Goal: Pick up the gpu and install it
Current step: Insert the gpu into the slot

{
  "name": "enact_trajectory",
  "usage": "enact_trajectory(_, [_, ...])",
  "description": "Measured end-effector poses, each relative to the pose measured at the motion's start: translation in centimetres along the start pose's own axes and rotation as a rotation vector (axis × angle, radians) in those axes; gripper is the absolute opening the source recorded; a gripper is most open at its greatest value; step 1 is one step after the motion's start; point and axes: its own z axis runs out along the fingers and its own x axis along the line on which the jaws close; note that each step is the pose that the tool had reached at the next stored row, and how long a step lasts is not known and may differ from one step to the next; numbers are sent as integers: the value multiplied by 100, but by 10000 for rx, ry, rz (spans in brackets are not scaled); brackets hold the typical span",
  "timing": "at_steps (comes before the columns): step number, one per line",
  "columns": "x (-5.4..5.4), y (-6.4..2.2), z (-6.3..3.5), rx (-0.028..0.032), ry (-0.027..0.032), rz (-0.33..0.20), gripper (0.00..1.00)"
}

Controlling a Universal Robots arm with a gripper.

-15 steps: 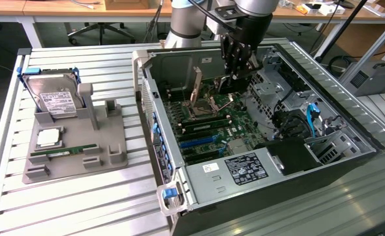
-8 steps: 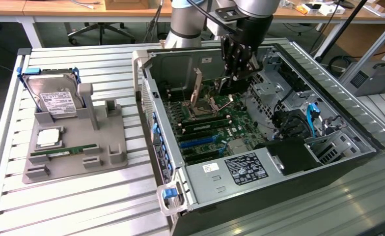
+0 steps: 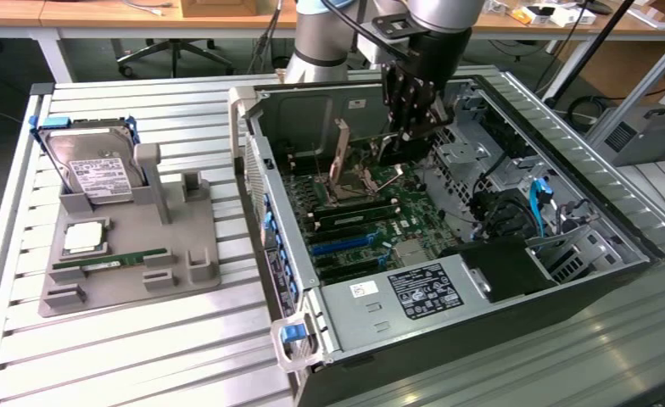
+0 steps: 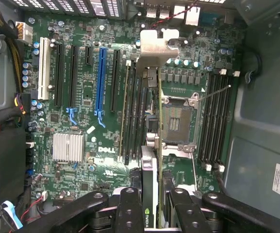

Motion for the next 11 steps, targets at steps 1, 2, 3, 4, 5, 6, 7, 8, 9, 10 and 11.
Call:
enact_trajectory(1, [3,0,3,0,0,0,27])
enact_trajectory(2, [4,1,5,0,0,0,27])
enact_trajectory(3, [5,1,6,0,1,0,27])
enact_trajectory(4, [7,1,8,1,-1,0,27])
enact_trajectory(5, [8,1,9,1,0,0,27])
enact_trajectory(6, [9,1,10,0,0,0,27])
enact_trajectory(7, [10,2,11,0,1,0,27])
enact_trajectory(8, [11,2,12,0,1,0,27])
enact_trajectory(9, [13,2,13,0,1,0,27])
enact_trajectory(10, [14,2,15,0,1,0,27])
enact_trajectory(11, [14,2,17,0,0,0,27])
